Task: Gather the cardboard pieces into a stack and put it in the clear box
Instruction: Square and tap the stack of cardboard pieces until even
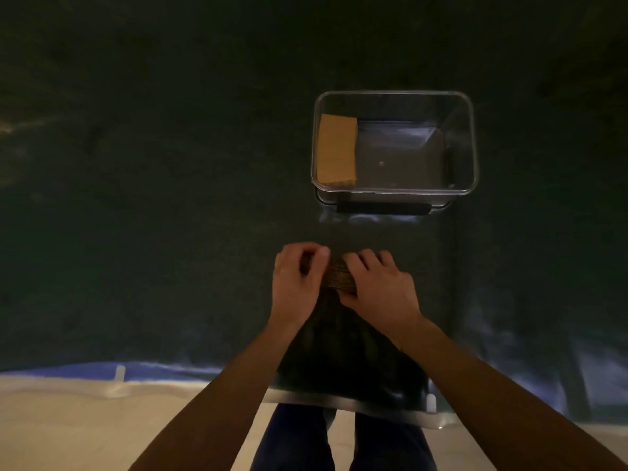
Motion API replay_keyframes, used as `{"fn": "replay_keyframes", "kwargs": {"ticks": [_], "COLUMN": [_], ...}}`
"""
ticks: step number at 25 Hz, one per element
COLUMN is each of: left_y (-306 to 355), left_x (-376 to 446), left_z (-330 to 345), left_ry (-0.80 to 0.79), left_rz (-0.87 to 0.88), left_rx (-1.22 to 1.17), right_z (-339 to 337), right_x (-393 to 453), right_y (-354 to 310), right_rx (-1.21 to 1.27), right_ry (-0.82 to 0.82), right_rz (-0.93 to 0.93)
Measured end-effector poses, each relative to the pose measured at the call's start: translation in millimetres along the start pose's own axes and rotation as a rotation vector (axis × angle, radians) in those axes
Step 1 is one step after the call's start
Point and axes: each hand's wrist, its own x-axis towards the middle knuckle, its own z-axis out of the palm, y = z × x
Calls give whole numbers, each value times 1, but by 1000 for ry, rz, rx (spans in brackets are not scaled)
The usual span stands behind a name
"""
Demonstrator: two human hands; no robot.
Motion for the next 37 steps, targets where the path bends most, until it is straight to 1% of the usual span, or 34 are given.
{"fn": "replay_keyframes", "kwargs": {"ticks": [2,3,5,7,9,11,12,14,15,16,17,19,20,22,23,25,26,29,30,32,33,35,36,37], "left_y": [-9,-14,-23,-30,-31,-23,-19,-12,-10,-11,-10,-8,-6,-3,-3,-2,-1,4,3,-1,0,2,1,-2], "left_x": [5,9,15,18,14,-3,-13,-29,-31,-30,-25,-18,-16,-18,-18,-16,-19,-28,-25,-17,-15,-23,-27,-28], "left_z": [-21,-34,-56,-67,-63,-43,-29,-7,-2,-2,-5,-9,-8,-6,-6,-4,-1,3,1,-2,-1,5,8,9], "left_ry": [75,125,196,235,220,143,70,-150,-231,-247,-201,-78,-87,-229,-230,-71,-27,-190,-162,-2,18,-122,-176,-175], "left_rz": [-60,-84,-139,-193,-184,-174,-196,-276,-297,-289,-266,-278,-288,-300,-312,-314,-295,-258,-258,-278,-271,-212,-204,-217], "left_rx": [-317,-430,-569,-647,-656,-655,-625,-540,-549,-601,-655,-721,-745,-716,-698,-682,-677,-730,-755,-808,-779,-702,-703,-737], "right_z": [0,0,-1,-1,-1,0,1,1,0,0,0,-1,-1,-2,-2,-2,-2,-2,-2,-2,-2,-4,-5,-4], "right_x": [0,-1,-1,-1,-1,-1,-1,0,0,-1,-1,-2,-2,-1,-1,-1,-1,-1,-1,0,0,1,1,1], "right_y": [1,1,0,0,2,2,3,3,4,4,4,5,5,4,4,6,7,8,9,10,11,12,13,12], "right_rx": [11,18,28,30,29,30,29,20,14,12,16,28,32,37,34,26,26,21,11,-6,-14,-24,-29,-35], "right_ry": [-4,-9,-17,-8,-3,5,6,-3,-6,-7,-8,-6,-4,8,13,21,26,36,36,43,46,39,32,29], "right_rz": [-5,-3,4,0,-5,-9,-9,-4,-7,-14,-23,-27,-22,-18,-25,-43,-46,-46,-59,-92,-105,-119,-122,-125]}}
